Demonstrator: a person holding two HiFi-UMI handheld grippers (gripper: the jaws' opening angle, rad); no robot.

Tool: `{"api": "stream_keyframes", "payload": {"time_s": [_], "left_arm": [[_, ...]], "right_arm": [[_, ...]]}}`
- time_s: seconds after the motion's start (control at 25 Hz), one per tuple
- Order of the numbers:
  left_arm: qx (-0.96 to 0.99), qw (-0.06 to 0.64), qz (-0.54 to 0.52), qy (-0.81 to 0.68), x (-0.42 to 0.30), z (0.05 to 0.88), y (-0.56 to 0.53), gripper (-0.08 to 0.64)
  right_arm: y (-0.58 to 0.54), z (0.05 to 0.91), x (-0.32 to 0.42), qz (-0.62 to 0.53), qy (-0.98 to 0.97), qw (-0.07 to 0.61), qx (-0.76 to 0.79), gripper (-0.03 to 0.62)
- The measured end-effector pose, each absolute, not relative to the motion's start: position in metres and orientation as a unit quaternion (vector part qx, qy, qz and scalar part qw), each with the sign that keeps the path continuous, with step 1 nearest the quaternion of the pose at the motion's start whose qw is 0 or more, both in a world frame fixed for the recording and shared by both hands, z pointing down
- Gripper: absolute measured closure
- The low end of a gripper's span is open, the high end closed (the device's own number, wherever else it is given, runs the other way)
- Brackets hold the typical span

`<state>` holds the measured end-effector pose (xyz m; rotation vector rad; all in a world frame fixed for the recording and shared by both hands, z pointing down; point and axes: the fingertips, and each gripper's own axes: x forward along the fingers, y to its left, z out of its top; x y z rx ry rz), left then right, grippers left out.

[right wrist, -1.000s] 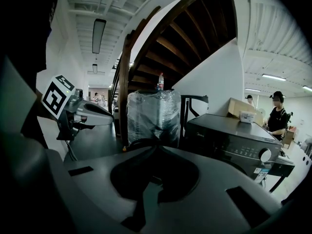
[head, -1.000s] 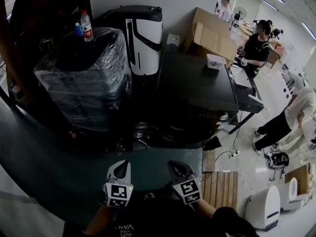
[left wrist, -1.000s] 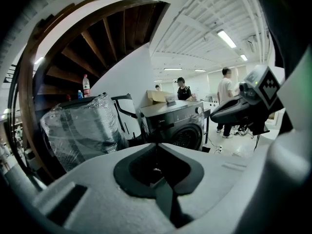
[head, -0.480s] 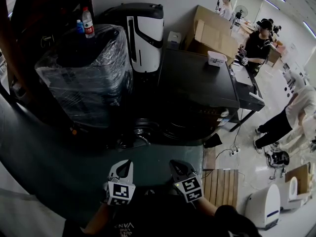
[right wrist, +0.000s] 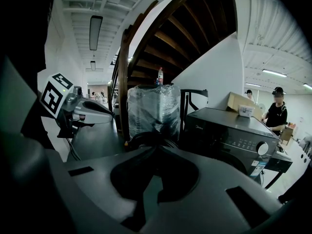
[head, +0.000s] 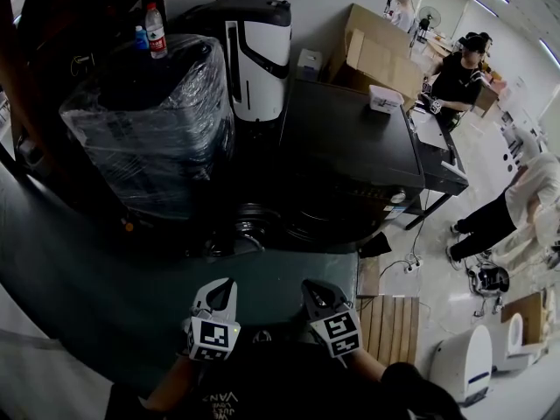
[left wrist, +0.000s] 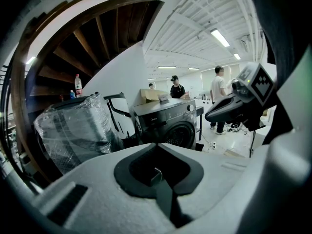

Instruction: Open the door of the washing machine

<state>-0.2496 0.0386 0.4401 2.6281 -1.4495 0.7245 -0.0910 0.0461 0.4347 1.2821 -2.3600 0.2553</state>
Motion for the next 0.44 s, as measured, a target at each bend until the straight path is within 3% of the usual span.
{"api": "stream_keyframes", "payload": {"time_s": [0.24, 0.44], "left_arm": [[0.845, 0.038, 0.233, -0.480, -0.252, 0.434, 0.033, 0.541], [0.853, 0.009, 0.214, -0.476, -0.248, 0.439, 0.023, 0.541]], "right_arm": [[0.040, 0.431, -0.090, 0.094, -0.852, 0.213, 0.470, 0.591], [0.034, 0.430, -0.091, 0.094, -0.852, 0.208, 0.472, 0.591]]}}
